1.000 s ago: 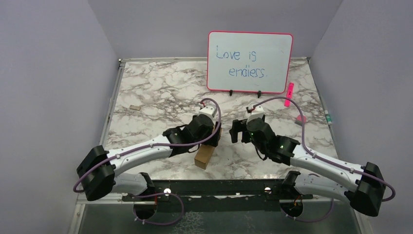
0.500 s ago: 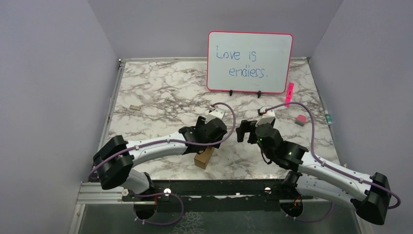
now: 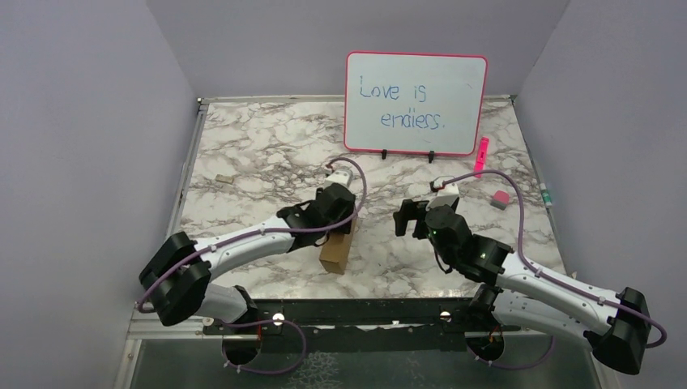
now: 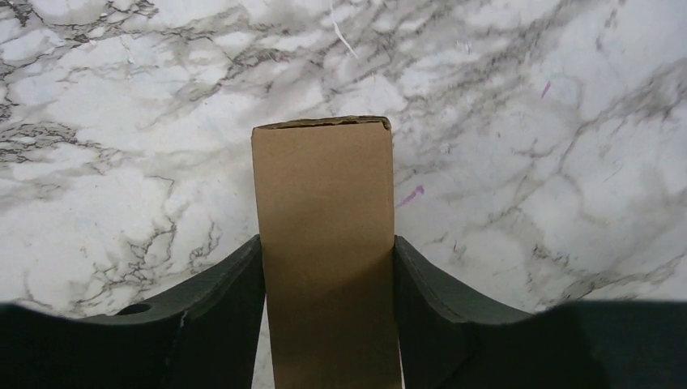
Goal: Fold the paper box
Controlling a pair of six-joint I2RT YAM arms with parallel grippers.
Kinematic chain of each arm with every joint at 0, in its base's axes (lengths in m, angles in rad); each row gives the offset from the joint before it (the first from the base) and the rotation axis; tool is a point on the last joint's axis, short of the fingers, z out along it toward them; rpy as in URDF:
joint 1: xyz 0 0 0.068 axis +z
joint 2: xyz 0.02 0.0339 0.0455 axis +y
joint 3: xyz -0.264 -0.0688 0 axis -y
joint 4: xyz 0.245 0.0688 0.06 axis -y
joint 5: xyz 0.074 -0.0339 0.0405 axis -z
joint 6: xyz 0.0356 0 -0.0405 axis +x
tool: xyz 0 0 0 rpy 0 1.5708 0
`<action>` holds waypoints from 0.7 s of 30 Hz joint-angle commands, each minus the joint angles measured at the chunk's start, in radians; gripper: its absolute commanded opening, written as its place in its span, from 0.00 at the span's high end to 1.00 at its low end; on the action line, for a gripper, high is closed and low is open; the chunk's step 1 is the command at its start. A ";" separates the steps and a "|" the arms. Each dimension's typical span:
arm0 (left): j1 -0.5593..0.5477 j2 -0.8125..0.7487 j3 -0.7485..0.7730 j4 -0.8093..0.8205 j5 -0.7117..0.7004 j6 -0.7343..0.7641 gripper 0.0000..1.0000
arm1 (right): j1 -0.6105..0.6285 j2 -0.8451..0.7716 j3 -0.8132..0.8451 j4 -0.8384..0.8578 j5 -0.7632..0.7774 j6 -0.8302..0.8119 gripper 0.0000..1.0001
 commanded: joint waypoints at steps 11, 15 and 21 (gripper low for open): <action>0.364 -0.041 -0.239 0.651 0.434 -0.409 0.54 | 0.006 -0.056 -0.028 0.001 0.019 0.027 0.00; 0.366 0.052 -0.198 0.732 0.445 -0.459 0.54 | 0.006 -0.071 -0.030 -0.010 0.023 0.029 0.00; 0.370 0.157 -0.194 0.789 0.434 -0.482 0.51 | 0.007 -0.093 -0.043 -0.010 0.027 0.029 0.00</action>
